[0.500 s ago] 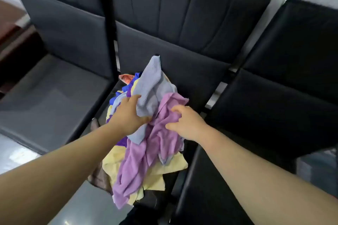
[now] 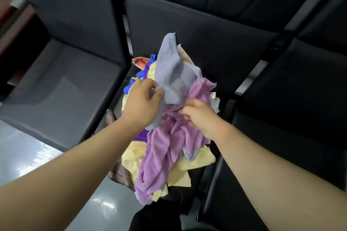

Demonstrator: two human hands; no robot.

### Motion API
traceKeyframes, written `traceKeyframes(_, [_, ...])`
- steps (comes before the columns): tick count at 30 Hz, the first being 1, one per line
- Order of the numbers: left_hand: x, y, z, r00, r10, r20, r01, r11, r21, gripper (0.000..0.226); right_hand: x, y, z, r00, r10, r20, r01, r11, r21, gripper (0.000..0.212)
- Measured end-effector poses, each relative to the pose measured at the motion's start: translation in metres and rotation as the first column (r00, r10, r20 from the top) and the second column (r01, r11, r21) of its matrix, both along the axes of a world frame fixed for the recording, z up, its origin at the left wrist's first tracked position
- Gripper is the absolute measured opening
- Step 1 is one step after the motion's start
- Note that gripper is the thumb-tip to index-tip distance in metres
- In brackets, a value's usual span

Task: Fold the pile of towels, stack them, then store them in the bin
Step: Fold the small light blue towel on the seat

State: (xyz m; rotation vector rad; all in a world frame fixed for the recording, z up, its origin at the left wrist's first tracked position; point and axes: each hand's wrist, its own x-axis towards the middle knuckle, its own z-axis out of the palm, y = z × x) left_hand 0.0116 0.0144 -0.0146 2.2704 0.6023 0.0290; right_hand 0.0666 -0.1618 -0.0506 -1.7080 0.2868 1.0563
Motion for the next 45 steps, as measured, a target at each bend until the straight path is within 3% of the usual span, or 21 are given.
traceKeyframes(2, [0.003,-0.022,0.033,0.996,0.011,0.092,0.000,0.992,-0.124,0.015,0.004,-0.012,0.020,0.936,-0.206,-0.286,0.262,0.949,0.175,0.020])
traceKeyframes(4, [0.007,-0.048,0.061,0.992,0.003,0.127,0.027,0.971,-0.236,0.018,0.007,-0.030,0.042,0.856,-0.229,-0.464,0.406,0.853,0.327,0.022])
traceKeyframes(8, [0.011,-0.116,0.100,0.979,-0.087,0.187,0.133,0.959,-0.249,0.019,0.005,-0.097,0.092,0.835,-0.262,-0.483,0.500,0.725,0.473,0.025])
traceKeyframes(13, [0.006,-0.218,0.096,0.946,-0.215,0.242,0.272,0.933,-0.234,0.015,-0.008,-0.221,0.106,0.862,-0.361,-0.356,0.503,0.695,0.514,0.038])
traceKeyframes(17, [-0.001,-0.296,0.044,0.913,-0.333,0.236,0.388,0.888,-0.248,0.011,-0.027,-0.310,0.065,0.864,-0.460,-0.206,0.502,0.745,0.439,0.030])
traceKeyframes(20, [-0.004,-0.336,-0.016,0.879,-0.423,0.218,0.463,0.867,-0.184,0.019,-0.046,-0.362,0.013,0.857,-0.515,-0.026,0.503,0.823,0.264,0.020])
traceKeyframes(22, [-0.008,-0.355,-0.069,0.843,-0.513,0.162,0.531,0.840,-0.108,0.026,-0.058,-0.391,-0.034,0.863,-0.483,0.148,0.479,0.875,0.068,0.012])
traceKeyframes(25, [-0.015,-0.374,-0.160,0.756,-0.652,0.058,0.651,0.758,0.031,0.028,-0.076,-0.420,-0.110,0.898,-0.238,0.370,0.344,0.905,-0.252,0.004])
traceKeyframes(28, [-0.025,-0.385,-0.228,0.673,-0.739,-0.016,0.737,0.669,0.092,0.022,-0.093,-0.432,-0.168,0.874,-0.081,0.478,0.305,0.859,-0.412,0.020])
traceKeyframes(31, [-0.033,-0.389,-0.275,0.618,-0.786,0.033,0.774,0.615,0.153,0.014,-0.109,-0.436,-0.211,0.810,-0.025,0.586,0.320,0.857,-0.405,0.033])
traceKeyframes(35, [-0.037,-0.386,-0.295,0.589,-0.793,0.155,0.748,0.608,0.267,0.013,-0.119,-0.439,-0.233,0.667,-0.002,0.745,0.364,0.873,-0.324,0.051])
traceKeyframes(39, [-0.042,-0.382,-0.298,0.603,-0.770,0.208,0.720,0.638,0.273,0.028,-0.123,-0.444,-0.243,0.567,0.012,0.824,0.361,0.895,-0.261,0.049])
traceKeyframes(42, [-0.054,-0.385,-0.287,0.622,-0.776,0.106,0.732,0.624,0.272,0.057,-0.127,-0.449,-0.238,0.599,0.026,0.800,0.316,0.910,-0.267,0.023])
traceKeyframes(45, [-0.066,-0.387,-0.267,0.674,-0.735,0.075,0.708,0.672,0.215,0.057,-0.137,-0.452,-0.215,0.675,-0.008,0.738,0.277,0.930,-0.243,0.024])
